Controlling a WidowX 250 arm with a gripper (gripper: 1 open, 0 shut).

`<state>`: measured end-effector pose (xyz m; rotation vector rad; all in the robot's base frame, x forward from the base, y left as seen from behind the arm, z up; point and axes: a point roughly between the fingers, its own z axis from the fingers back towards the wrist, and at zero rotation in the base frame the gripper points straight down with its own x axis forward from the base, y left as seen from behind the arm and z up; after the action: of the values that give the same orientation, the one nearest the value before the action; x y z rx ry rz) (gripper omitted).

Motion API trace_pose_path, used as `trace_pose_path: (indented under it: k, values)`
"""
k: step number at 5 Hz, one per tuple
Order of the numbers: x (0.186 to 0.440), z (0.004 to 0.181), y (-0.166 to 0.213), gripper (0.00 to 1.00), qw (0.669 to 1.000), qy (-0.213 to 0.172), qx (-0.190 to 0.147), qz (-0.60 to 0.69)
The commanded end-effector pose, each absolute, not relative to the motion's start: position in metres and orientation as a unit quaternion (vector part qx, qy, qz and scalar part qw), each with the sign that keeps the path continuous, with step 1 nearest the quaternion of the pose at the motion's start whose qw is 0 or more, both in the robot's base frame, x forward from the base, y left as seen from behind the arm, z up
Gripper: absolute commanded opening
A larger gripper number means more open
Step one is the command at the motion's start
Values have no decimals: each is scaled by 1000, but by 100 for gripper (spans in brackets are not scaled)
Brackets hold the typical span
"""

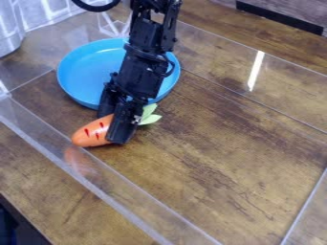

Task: Put the carrot in the blue tray

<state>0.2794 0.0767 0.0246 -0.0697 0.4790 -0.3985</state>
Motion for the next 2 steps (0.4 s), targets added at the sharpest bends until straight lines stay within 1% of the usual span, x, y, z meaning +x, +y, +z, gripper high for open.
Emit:
trace_pose_path:
  k: [1,2]
  values:
    - [290,45,84,0,961,205,-18,-184]
    - [291,48,83,0,962,205,-16,-180]
